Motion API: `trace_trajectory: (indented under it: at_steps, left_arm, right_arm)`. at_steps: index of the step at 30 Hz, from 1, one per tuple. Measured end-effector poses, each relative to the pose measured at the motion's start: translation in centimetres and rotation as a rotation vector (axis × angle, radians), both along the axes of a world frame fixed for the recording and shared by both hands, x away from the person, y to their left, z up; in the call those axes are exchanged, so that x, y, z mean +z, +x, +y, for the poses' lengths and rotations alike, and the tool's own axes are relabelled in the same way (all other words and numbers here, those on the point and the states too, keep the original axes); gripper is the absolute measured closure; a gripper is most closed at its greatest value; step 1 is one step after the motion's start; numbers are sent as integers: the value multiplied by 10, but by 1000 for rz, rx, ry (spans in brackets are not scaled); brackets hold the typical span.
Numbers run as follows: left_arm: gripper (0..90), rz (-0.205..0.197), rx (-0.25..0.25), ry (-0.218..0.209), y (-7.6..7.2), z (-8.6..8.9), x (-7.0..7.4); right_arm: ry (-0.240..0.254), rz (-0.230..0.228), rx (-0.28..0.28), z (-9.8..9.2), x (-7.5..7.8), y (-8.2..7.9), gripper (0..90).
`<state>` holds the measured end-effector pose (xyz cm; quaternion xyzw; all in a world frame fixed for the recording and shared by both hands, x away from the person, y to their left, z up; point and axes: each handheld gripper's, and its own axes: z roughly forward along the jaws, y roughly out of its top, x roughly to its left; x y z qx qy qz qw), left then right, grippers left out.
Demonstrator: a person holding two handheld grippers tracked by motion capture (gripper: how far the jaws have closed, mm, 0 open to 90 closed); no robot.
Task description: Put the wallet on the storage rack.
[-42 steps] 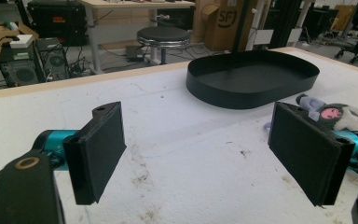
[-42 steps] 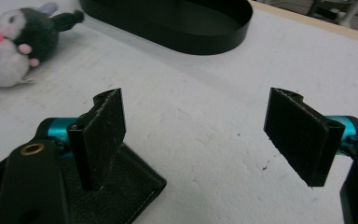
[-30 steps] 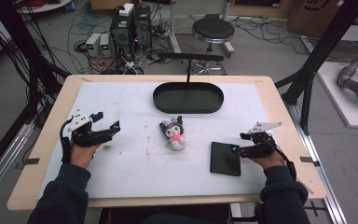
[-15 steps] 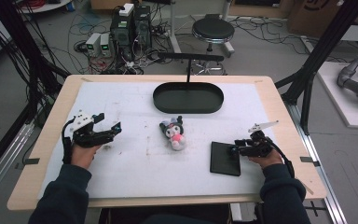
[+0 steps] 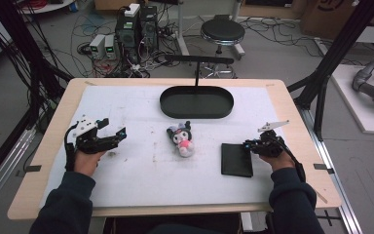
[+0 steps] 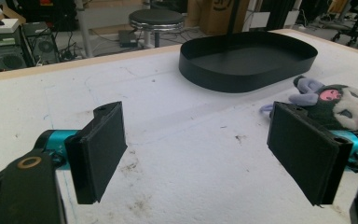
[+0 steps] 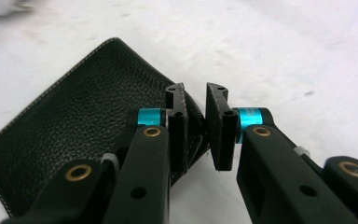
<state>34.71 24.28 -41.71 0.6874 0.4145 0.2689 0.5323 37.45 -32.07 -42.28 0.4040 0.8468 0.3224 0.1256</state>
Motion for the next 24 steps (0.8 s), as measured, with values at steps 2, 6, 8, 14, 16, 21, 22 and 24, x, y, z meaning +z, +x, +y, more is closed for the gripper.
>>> trace_trajectory:
  at_steps: [2,6,8,14,16,21,22,24]
  left_arm:
    - [192,0,1,1,0,0,0]
    - [192,5,2,5,0,-1,0]
    - [192,4,1,9,0,-1,-1]
    - [192,7,2,11,0,-2,-1]
    - [192,5,2,9,0,-1,-1]
    - [192,5,6,6,-1,-1,-1]
    - [192,5,6,6,-1,-1,-1]
    - [194,4,2,9,-1,-1,0]
  right_arm:
    - [-65,-25,-10,0,5,8,805]
    - [-109,-59,-35,-4,11,23,803]
    - [-115,-55,-45,-9,10,35,802]
    - [-112,-62,-129,-14,4,49,715]
    - [-137,-65,-197,-13,6,47,563]
    - [-4,-41,-293,-15,10,18,384]
    - [-4,-41,-293,-15,10,18,384]
    - [45,-14,-284,-13,-3,5,373]
